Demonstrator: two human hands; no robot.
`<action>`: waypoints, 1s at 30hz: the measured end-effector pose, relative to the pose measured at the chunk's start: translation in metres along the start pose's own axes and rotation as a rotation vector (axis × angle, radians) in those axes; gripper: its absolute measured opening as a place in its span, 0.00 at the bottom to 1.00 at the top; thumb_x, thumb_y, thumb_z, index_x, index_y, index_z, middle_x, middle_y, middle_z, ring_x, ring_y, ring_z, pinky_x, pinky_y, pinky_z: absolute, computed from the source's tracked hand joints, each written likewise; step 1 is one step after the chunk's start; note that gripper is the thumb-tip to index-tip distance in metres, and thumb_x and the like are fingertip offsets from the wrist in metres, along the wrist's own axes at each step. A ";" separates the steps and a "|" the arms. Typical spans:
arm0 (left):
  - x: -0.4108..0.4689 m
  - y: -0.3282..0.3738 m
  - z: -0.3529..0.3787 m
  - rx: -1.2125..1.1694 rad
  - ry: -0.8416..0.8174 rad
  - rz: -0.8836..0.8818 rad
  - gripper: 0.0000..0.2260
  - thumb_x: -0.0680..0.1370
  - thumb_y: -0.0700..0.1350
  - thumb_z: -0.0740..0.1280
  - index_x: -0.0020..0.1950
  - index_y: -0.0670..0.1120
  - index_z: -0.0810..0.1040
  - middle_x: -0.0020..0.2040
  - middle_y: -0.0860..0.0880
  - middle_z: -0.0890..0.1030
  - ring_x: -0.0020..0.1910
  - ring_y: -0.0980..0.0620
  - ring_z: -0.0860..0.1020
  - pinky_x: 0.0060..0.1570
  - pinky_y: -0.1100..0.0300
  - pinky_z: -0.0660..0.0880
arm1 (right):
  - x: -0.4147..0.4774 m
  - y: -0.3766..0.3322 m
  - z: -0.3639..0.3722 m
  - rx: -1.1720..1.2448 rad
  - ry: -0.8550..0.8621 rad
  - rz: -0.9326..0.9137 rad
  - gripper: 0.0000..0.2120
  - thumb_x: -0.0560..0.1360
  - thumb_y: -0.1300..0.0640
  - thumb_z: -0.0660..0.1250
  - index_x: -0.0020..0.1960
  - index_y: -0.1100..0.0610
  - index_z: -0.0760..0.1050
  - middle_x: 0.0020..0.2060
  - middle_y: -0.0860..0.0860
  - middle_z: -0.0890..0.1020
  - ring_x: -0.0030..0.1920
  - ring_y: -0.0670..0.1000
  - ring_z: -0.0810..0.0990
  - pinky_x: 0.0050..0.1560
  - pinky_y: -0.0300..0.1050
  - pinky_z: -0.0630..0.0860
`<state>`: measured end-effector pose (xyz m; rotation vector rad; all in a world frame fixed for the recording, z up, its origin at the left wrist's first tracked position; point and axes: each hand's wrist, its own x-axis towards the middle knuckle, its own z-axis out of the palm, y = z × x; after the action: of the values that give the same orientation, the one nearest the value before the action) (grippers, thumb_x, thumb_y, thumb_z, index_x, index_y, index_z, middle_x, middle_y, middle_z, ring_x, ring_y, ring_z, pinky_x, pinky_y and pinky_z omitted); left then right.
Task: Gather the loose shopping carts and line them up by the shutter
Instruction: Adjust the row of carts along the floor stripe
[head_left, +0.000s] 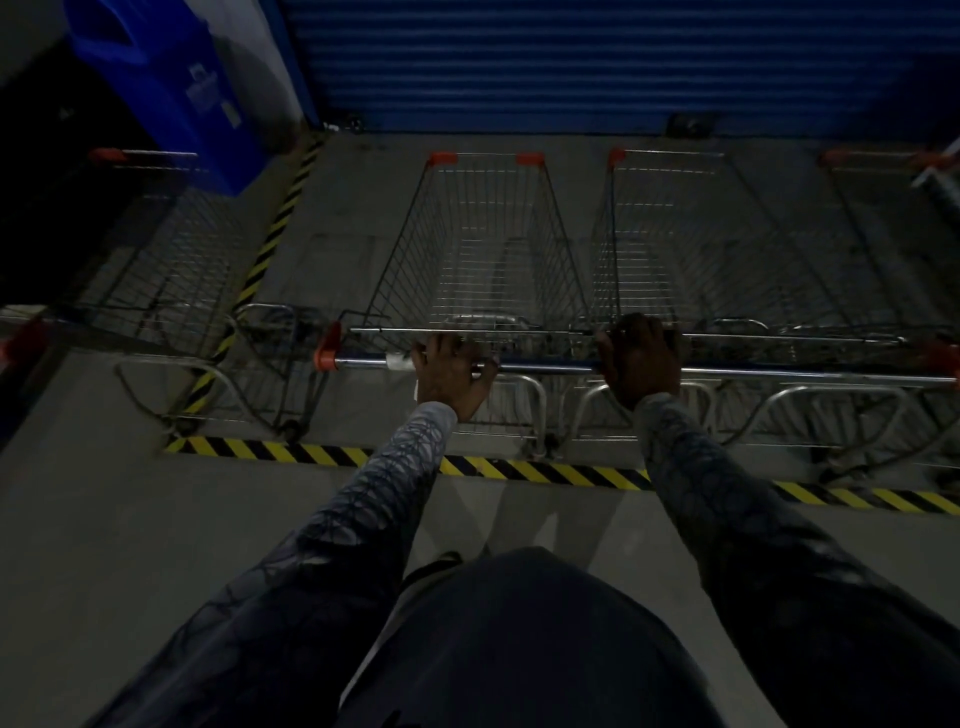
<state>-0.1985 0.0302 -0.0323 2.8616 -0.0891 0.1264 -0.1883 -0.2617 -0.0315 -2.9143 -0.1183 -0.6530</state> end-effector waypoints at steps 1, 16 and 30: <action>0.001 0.000 -0.001 0.003 -0.012 -0.004 0.29 0.74 0.65 0.48 0.54 0.52 0.83 0.62 0.46 0.76 0.67 0.41 0.67 0.68 0.38 0.57 | 0.002 -0.001 0.002 -0.020 -0.015 -0.015 0.21 0.83 0.43 0.57 0.48 0.58 0.81 0.51 0.57 0.79 0.53 0.61 0.77 0.60 0.62 0.69; 0.005 -0.003 0.003 0.046 0.021 0.004 0.24 0.75 0.61 0.52 0.47 0.47 0.81 0.56 0.45 0.76 0.63 0.40 0.69 0.65 0.40 0.58 | 0.005 -0.008 0.006 0.001 -0.066 0.096 0.23 0.82 0.40 0.60 0.46 0.58 0.80 0.55 0.55 0.76 0.61 0.62 0.72 0.49 0.58 0.76; 0.002 0.003 -0.006 0.056 0.012 0.016 0.28 0.74 0.61 0.49 0.54 0.47 0.81 0.61 0.42 0.75 0.65 0.39 0.67 0.66 0.37 0.59 | 0.003 -0.010 -0.010 0.317 -0.005 0.269 0.23 0.82 0.39 0.57 0.48 0.57 0.78 0.51 0.55 0.78 0.54 0.58 0.76 0.48 0.52 0.77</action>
<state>-0.1977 0.0288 -0.0255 2.9163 -0.1083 0.1511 -0.1907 -0.2534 -0.0198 -2.5639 0.1539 -0.5273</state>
